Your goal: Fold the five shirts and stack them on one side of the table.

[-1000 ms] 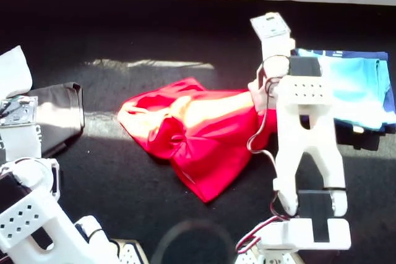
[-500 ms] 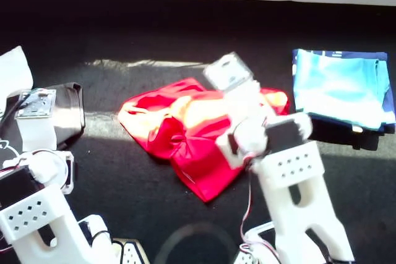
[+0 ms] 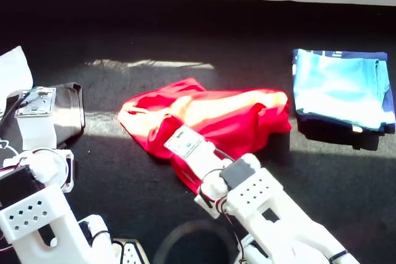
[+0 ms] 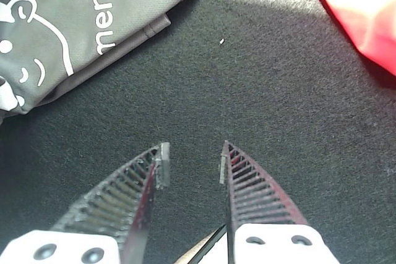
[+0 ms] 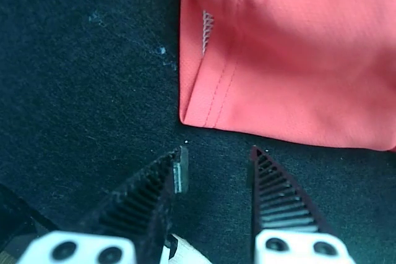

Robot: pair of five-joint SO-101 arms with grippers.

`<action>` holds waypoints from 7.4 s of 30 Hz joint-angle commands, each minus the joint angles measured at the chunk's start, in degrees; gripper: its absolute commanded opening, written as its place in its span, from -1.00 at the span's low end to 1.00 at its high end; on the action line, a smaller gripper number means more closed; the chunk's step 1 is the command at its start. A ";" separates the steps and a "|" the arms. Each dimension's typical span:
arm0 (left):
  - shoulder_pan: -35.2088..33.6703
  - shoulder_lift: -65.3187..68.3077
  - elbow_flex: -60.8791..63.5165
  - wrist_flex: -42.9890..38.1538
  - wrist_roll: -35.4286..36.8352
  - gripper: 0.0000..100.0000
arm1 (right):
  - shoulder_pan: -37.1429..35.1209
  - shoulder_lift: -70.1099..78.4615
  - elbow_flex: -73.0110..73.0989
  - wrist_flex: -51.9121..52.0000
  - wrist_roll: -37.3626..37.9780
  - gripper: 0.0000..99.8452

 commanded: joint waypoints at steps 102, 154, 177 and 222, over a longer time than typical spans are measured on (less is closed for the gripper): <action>37.05 106.68 -88.48 14.24 21.45 -0.70 | 61.49 -33.45 -4.88 16.75 27.87 -0.99; 38.29 82.95 -59.38 7.65 21.45 -0.86 | 57.89 -32.92 -4.79 -1.27 21.71 -0.99; 37.58 86.20 -58.59 -1.05 21.71 -0.66 | 57.89 -33.01 -4.44 1.01 21.80 -0.99; 34.51 72.66 -80.31 15.47 21.54 -0.98 | 57.71 -3.21 -33.54 -0.66 15.21 -0.99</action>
